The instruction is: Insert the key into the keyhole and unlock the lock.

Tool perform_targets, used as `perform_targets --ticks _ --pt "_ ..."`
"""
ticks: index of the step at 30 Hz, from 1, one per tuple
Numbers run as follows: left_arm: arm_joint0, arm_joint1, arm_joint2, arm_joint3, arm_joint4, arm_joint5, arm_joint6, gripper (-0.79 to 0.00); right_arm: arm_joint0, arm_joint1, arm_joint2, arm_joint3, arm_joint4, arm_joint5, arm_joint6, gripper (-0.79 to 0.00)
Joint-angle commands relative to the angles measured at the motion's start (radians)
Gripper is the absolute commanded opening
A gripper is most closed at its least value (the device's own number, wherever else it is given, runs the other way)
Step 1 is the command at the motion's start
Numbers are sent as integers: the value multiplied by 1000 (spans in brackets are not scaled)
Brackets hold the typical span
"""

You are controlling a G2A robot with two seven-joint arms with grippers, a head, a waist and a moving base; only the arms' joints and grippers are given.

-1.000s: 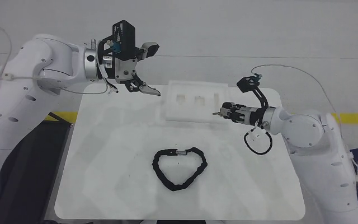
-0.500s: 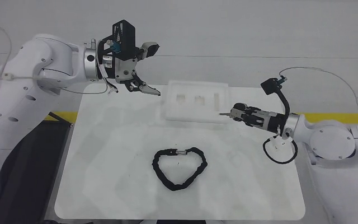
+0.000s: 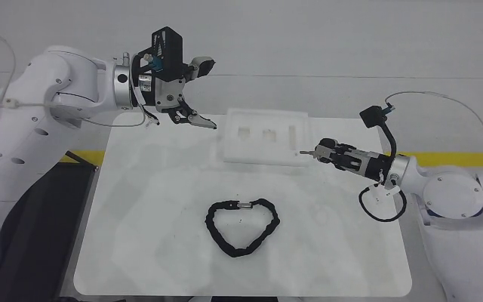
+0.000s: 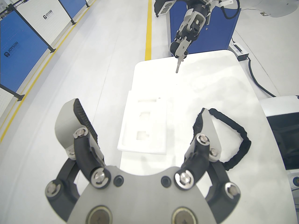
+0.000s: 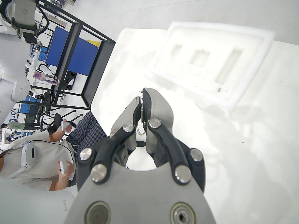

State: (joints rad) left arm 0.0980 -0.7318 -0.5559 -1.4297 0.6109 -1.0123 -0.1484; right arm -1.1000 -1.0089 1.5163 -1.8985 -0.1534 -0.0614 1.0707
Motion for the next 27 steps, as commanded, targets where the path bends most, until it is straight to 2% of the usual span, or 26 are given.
perform_targets --ticks 1,12,27 --pt "0 0 0 0 0 0 0 0 0 0 0 0 0 0 0 -785" --pt "0 0 0 0 0 0 0 0 0 0 0 0 0 0 0 -785" --pt "251 -7 42 -100 32 120 -14 0 0 0 0 0 0 0 0 -785"
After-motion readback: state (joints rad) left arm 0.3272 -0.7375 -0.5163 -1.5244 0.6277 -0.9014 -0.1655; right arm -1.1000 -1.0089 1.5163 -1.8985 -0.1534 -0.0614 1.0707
